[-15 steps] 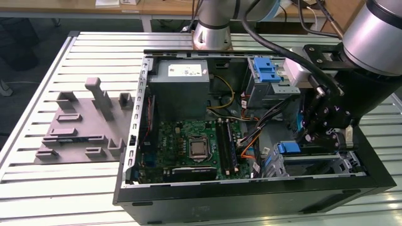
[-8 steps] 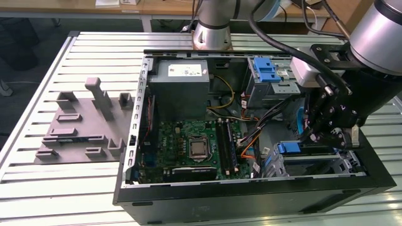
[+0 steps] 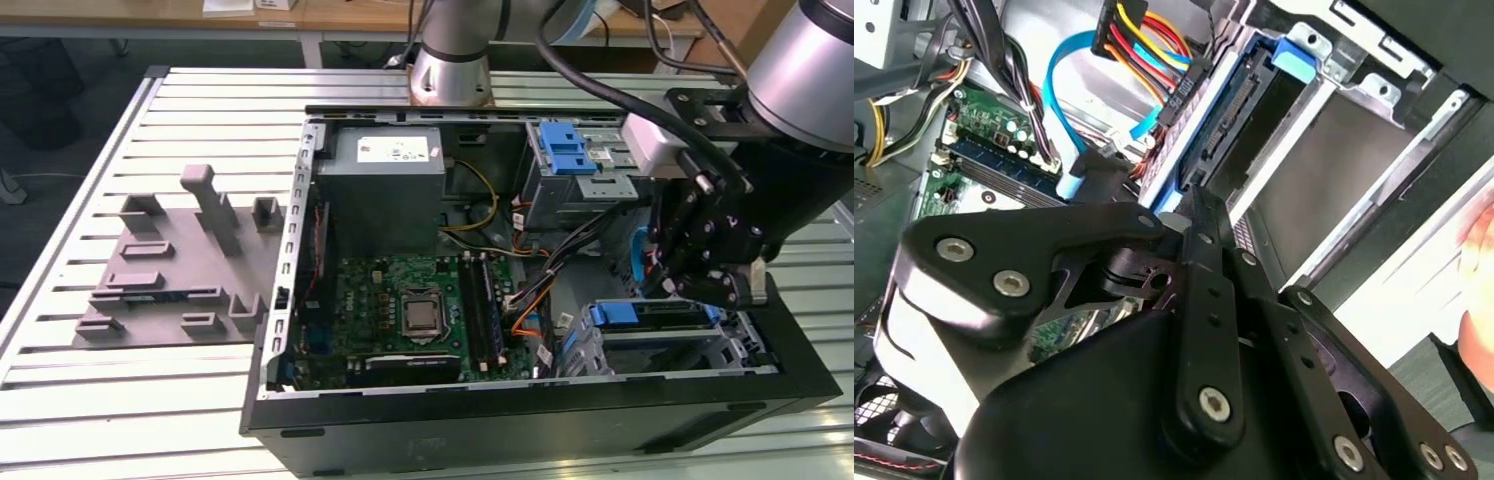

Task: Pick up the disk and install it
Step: 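Insert the first disk wire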

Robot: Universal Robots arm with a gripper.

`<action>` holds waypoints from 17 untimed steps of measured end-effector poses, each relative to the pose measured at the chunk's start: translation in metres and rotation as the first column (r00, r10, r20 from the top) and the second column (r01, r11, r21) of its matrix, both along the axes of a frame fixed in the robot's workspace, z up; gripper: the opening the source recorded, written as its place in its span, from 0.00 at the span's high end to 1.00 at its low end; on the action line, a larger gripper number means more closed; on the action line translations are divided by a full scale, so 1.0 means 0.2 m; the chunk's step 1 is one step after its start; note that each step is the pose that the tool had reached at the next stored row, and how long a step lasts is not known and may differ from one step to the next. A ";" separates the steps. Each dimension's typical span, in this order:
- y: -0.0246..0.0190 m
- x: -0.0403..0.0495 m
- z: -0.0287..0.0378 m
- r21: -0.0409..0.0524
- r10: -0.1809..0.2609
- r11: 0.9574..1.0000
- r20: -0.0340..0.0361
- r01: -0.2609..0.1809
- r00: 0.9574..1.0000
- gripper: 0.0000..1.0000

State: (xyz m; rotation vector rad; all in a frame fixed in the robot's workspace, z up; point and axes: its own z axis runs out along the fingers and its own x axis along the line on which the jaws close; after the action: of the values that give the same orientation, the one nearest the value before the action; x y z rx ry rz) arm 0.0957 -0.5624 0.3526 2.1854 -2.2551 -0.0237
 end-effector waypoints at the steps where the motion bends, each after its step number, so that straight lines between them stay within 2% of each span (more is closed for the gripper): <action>1: 0.003 0.002 0.001 0.000 0.000 1.000 0.000 0.000 1.000 0.89; 7: 0.023 0.013 0.015 0.000 0.000 1.000 0.000 0.000 1.000 0.89; 17: 0.078 0.066 0.016 0.000 0.001 1.000 0.000 -0.001 1.000 0.89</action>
State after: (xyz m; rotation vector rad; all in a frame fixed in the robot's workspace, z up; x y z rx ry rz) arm 0.1088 -0.5468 0.3558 2.1861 -2.2545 -0.0238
